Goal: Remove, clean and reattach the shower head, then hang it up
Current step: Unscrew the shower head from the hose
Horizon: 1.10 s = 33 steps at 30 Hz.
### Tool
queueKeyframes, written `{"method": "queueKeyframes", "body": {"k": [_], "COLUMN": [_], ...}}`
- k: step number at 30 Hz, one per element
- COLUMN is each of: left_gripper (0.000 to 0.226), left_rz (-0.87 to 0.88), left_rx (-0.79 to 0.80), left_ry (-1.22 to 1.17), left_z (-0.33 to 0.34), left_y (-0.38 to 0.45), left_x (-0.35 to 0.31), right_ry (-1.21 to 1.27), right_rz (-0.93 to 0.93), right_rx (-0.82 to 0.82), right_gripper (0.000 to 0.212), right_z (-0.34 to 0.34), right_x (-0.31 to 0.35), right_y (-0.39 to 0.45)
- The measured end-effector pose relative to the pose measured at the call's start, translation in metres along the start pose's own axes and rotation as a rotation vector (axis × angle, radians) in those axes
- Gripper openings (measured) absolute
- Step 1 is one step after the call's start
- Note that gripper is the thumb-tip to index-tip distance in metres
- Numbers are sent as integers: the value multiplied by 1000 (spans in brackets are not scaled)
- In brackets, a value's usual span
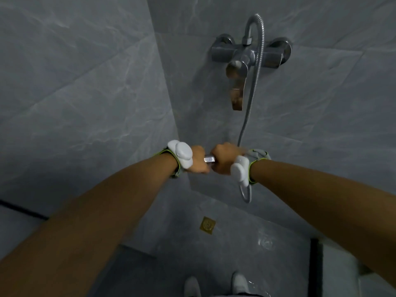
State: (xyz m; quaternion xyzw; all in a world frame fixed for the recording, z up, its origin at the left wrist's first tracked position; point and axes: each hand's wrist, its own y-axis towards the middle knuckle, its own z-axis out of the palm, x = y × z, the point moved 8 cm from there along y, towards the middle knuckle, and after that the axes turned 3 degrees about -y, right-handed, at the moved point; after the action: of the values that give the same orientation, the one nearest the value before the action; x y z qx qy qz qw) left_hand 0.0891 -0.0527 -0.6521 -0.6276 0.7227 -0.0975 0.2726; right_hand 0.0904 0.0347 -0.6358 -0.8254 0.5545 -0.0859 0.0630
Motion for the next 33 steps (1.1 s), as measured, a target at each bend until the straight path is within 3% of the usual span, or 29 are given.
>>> {"method": "queueKeyframes", "body": {"k": [3, 7, 12, 15, 19, 21, 24, 28, 30, 33], "left_gripper": [27, 32, 31, 31, 32, 30, 28, 21, 20, 23], "left_rz": [59, 34, -5, -12, -15, -19, -19, -9, -2, -2], "left_rx": [-165, -215, -144, -167, -189, -185, -178, -199, -212, -199], "left_ry": [127, 91, -7, -44, -8, 18, -3, 17, 48, 17], "left_z": [-2, 6, 19, 18, 18, 21, 21, 18, 19, 21], "left_y": [4, 4, 3, 3, 1, 1, 2, 2, 1, 1], "left_x": [5, 19, 27, 31, 36, 38, 39, 39, 39, 40], "right_ry": [177, 511, 596, 681, 623, 702, 775, 878, 895, 909], "right_rz": [-71, -98, -174, -178, -146, -190, -212, -65, -80, -198], "right_rx": [273, 426, 225, 69, 207, 191, 72, 195, 217, 58], "right_gripper": [30, 25, 9, 13, 27, 9, 18, 32, 26, 17], "right_z": [18, 21, 20, 22, 37, 37, 32, 43, 44, 33], "right_x": [-3, -9, -14, -16, -14, -10, -9, -7, -7, -8], "right_y": [7, 5, 6, 7, 6, 3, 2, 9, 8, 4]}}
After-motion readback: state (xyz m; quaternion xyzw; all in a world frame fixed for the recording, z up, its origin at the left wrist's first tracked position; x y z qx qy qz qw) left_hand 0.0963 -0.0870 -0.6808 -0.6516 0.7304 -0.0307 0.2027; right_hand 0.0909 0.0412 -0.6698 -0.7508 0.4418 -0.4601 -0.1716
